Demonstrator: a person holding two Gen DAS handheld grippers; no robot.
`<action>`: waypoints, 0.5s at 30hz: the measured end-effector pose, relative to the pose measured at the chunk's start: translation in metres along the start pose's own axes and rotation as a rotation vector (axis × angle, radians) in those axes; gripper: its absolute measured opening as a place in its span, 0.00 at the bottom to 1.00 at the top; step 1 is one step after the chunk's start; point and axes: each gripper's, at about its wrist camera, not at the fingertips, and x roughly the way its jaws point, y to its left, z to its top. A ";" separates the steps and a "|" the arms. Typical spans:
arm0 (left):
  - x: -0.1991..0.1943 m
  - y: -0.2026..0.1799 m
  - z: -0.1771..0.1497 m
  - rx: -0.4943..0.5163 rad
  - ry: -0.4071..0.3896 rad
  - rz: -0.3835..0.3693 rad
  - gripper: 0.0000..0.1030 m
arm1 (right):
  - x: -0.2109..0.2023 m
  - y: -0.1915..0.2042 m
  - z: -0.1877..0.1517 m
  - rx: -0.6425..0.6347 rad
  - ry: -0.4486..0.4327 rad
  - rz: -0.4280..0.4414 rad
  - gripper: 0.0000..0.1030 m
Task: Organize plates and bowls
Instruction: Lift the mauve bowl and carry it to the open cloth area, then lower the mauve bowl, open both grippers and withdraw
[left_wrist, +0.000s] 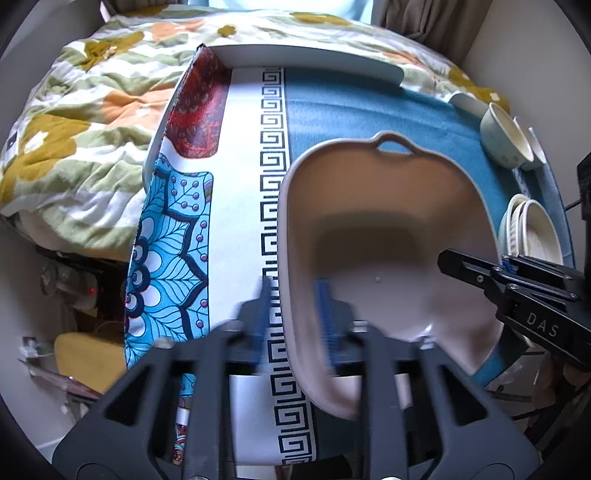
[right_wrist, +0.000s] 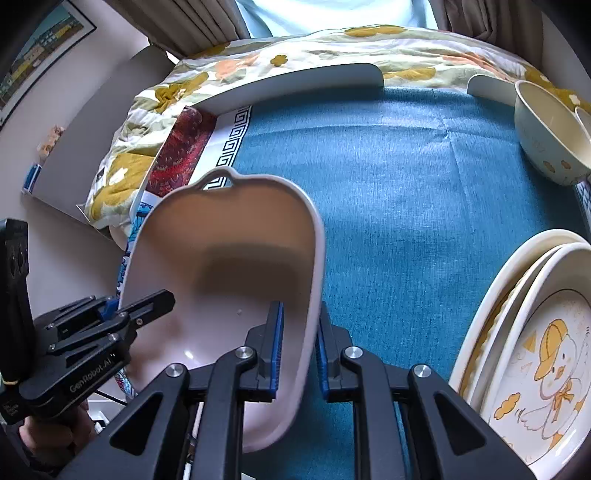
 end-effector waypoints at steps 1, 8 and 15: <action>-0.001 0.000 -0.001 0.001 -0.010 0.001 0.53 | 0.000 0.001 -0.001 -0.008 0.002 -0.003 0.14; -0.018 0.001 0.000 0.001 -0.055 0.008 0.61 | -0.003 0.009 -0.005 -0.058 0.002 -0.010 0.42; -0.072 0.004 -0.008 -0.028 -0.111 0.034 0.61 | -0.050 0.014 -0.011 -0.081 -0.051 -0.021 0.42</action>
